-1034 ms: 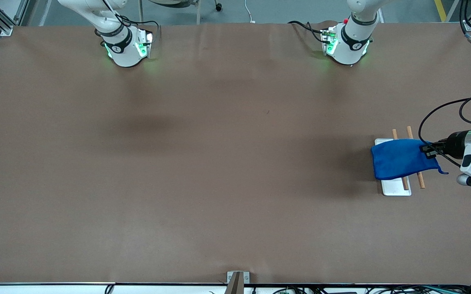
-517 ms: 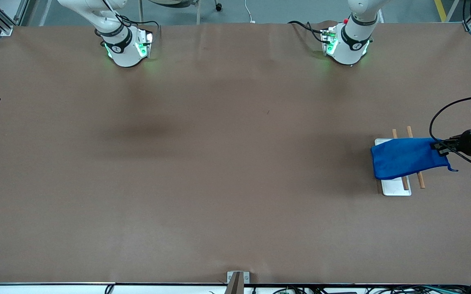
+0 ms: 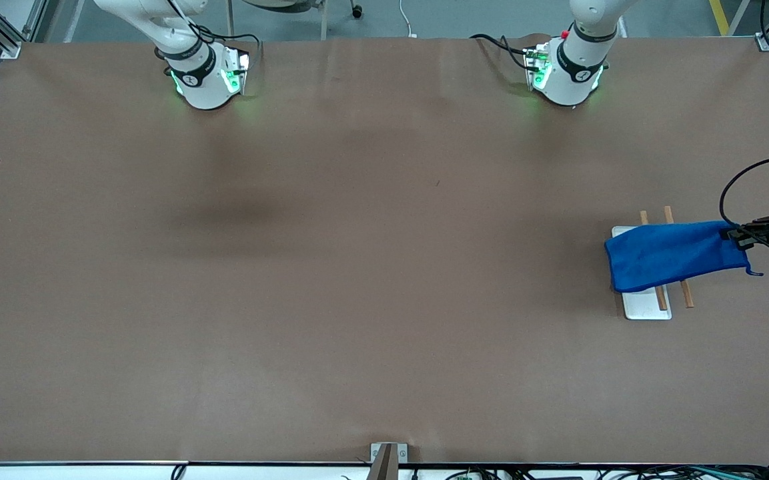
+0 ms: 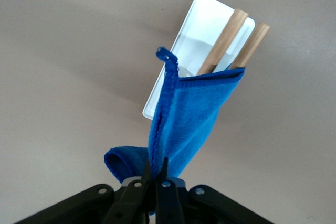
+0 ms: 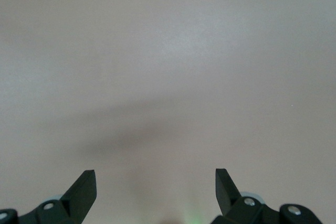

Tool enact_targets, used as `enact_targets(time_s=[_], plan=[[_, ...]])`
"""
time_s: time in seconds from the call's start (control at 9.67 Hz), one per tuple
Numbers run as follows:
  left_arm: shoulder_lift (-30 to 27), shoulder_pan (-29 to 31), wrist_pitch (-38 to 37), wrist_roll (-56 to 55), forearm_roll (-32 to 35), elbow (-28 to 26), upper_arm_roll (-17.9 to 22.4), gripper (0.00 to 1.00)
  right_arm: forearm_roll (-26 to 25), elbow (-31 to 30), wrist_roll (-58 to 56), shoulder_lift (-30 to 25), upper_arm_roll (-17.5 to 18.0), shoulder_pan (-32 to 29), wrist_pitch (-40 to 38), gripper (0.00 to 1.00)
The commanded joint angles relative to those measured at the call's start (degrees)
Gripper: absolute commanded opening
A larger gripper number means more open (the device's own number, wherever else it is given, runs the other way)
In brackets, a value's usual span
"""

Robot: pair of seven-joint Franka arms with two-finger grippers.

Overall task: Right arm passes towel to left arm to hang
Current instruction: 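Drape the towel over the wooden dowels with the left gripper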

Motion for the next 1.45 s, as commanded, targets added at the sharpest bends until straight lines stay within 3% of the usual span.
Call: enact_targets(time_s=[0.0, 1.24, 1.34], plan=[[1.67, 1.35, 1.26, 1.89, 1.0, -0.94, -0.21, 0.0, -0.95, -0.26, 0.8, -0.66, 0.12, 0.29, -0.5, 1.0], [7.55, 5.66, 6.54, 11.3, 3.73, -0.42, -0.04, 0.0, 0.01, -0.61, 0.71, -0.48, 0.03, 0.11, -0.41, 1.0], [7.91, 5.66, 6.54, 11.21, 3.73, -0.42, -0.04, 0.07, 0.01, -0.7, 0.71, -0.66, 0.03, 0.2, -0.32, 1.0]])
